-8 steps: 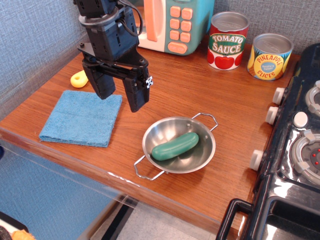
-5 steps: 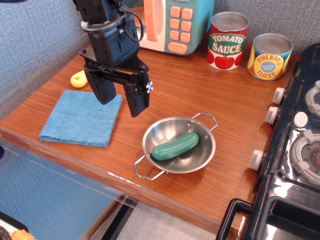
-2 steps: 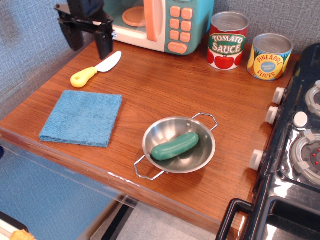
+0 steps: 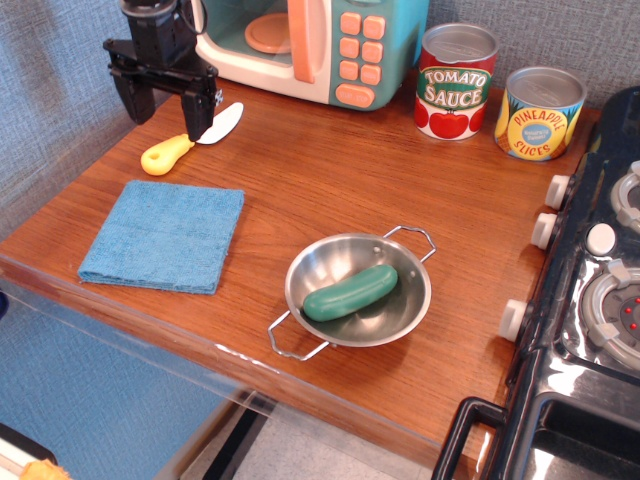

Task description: Move knife to above pot

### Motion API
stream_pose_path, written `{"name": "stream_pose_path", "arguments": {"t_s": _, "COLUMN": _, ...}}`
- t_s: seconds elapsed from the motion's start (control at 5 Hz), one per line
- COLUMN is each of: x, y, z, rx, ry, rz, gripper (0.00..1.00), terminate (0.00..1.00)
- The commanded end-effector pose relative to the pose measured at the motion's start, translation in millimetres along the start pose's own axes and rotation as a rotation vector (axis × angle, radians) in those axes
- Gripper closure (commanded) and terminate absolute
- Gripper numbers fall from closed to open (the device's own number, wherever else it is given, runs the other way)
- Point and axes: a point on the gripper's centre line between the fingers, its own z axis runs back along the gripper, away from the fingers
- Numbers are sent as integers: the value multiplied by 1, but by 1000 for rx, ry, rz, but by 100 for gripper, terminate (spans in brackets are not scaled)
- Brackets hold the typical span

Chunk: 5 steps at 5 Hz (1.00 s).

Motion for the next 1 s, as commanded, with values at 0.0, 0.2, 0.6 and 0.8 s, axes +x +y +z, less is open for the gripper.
{"name": "stream_pose_path", "arguments": {"t_s": 0.0, "x": -6, "y": 31, "z": -10, "rx": 51, "ry": 38, "rz": 70, "gripper": 0, "terminate": 0}}
{"name": "stream_pose_path", "arguments": {"t_s": 0.2, "x": -9, "y": 37, "z": -20, "rx": 51, "ry": 72, "rz": 96, "gripper": 0, "terminate": 0}}
{"name": "stream_pose_path", "arguments": {"t_s": 0.6, "x": -10, "y": 34, "z": -28, "rx": 51, "ry": 84, "rz": 90, "gripper": 100, "terminate": 0}}
{"name": "stream_pose_path", "arguments": {"t_s": 0.8, "x": -8, "y": 30, "z": -12, "rx": 31, "ry": 45, "rz": 81, "gripper": 100, "terminate": 0}}
